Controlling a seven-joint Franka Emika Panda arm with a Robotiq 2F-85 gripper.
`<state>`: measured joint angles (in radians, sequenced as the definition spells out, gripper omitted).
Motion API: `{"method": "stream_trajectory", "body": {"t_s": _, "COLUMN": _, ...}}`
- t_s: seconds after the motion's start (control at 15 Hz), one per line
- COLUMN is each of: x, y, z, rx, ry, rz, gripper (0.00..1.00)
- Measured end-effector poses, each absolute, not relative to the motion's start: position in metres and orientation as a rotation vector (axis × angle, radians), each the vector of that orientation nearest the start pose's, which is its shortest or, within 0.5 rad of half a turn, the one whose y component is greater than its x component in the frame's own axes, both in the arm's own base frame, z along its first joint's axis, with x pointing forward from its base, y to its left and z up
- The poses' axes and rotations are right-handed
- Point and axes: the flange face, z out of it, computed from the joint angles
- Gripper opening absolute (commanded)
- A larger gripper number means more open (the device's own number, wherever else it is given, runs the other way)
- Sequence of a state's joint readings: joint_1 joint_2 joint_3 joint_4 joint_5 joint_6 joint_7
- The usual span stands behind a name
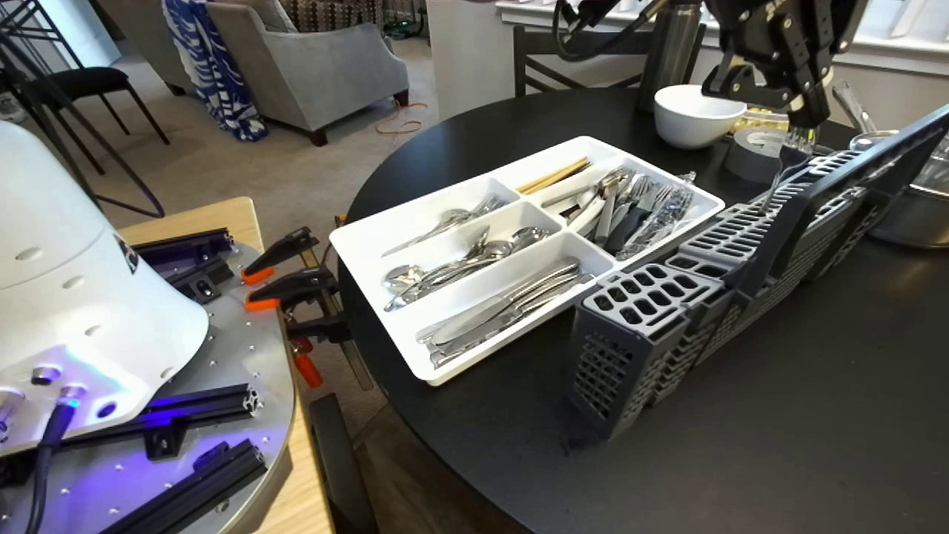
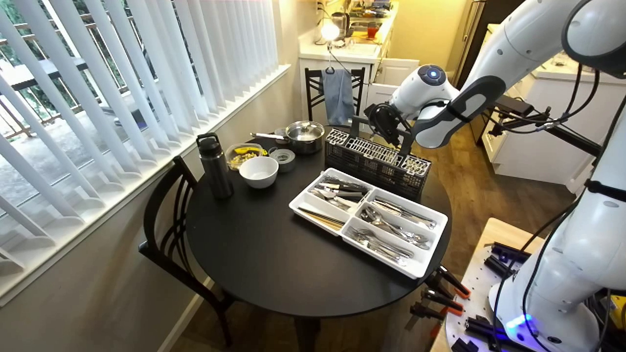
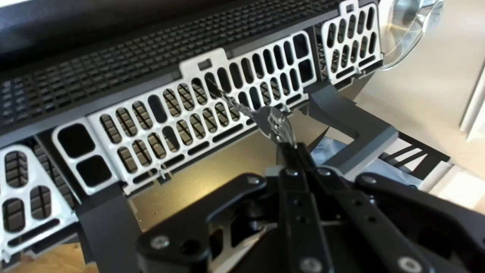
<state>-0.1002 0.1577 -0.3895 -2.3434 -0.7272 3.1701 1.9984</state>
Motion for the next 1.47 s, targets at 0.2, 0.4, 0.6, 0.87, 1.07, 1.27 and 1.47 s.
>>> {"method": "stream_trajectory", "body": {"t_s": 0.2, "x": 0.500, "y": -0.205, "z": 0.372, "rx": -1.897, "ry": 1.987, "rz": -1.042, "gripper": 0.02}}
{"method": "stream_trajectory", "body": {"t_s": 0.4, "x": 0.488, "y": -0.204, "z": 0.407, "rx": -1.963, "ry": 1.877, "rz": -1.143, "gripper": 0.03}}
{"method": "stream_trajectory", "body": {"t_s": 0.6, "x": 0.480, "y": -0.196, "z": 0.424, "rx": -1.993, "ry": 1.822, "rz": -1.181, "gripper": 0.02}}
{"method": "stream_trajectory", "body": {"t_s": 0.87, "x": 0.467, "y": -0.161, "z": 0.405, "rx": -2.038, "ry": 1.849, "rz": -1.067, "gripper": 0.03}}
{"method": "stream_trajectory", "body": {"t_s": 1.07, "x": 0.460, "y": -0.121, "z": 0.386, "rx": -2.130, "ry": 1.900, "rz": -0.917, "gripper": 0.03}}
{"method": "stream_trajectory", "body": {"t_s": 1.27, "x": 0.457, "y": -0.086, "z": 0.393, "rx": -2.212, "ry": 1.969, "rz": -0.821, "gripper": 0.03}}
{"method": "stream_trajectory", "body": {"t_s": 1.47, "x": 0.456, "y": -0.051, "z": 0.413, "rx": -2.295, "ry": 2.026, "rz": -0.766, "gripper": 0.03}}
